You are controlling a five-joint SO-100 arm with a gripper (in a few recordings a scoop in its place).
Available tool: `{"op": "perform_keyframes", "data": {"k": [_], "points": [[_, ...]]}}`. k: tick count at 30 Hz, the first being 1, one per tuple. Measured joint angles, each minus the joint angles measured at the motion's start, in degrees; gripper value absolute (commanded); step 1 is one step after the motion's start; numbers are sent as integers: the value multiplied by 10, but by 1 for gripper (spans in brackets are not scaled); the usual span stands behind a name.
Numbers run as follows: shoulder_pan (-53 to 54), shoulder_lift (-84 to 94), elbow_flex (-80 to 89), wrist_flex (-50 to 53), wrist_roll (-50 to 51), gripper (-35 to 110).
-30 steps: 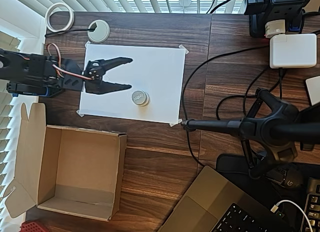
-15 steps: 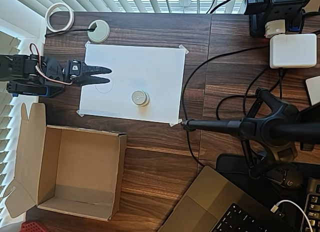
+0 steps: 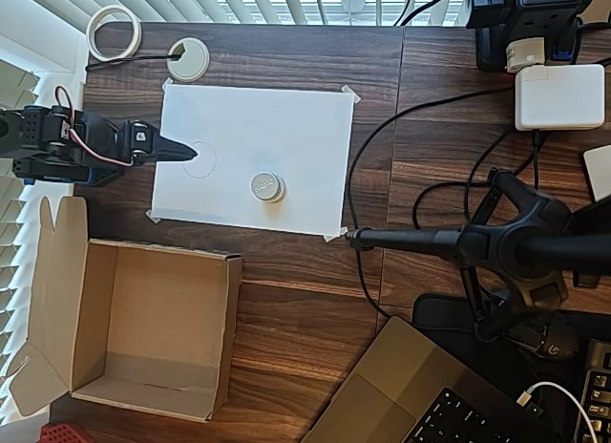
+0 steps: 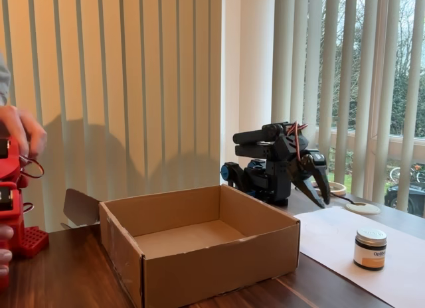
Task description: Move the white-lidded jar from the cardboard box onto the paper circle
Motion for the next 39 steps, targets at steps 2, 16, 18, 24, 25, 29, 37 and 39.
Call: {"op": "perform_keyframes", "data": {"k": [2,16,18,24,25,29,37,39], "points": [[-11,11,0,17,5,0],[-10,34,0,103,47,0],[-10,34,0,103,47,0],[-10,34,0,103,47,1],[-10,34,0,103,47,1],[-10,34,0,103,47,0],[-10,34,0,103,47,0],[-10,34,0,103,47,0]]}}
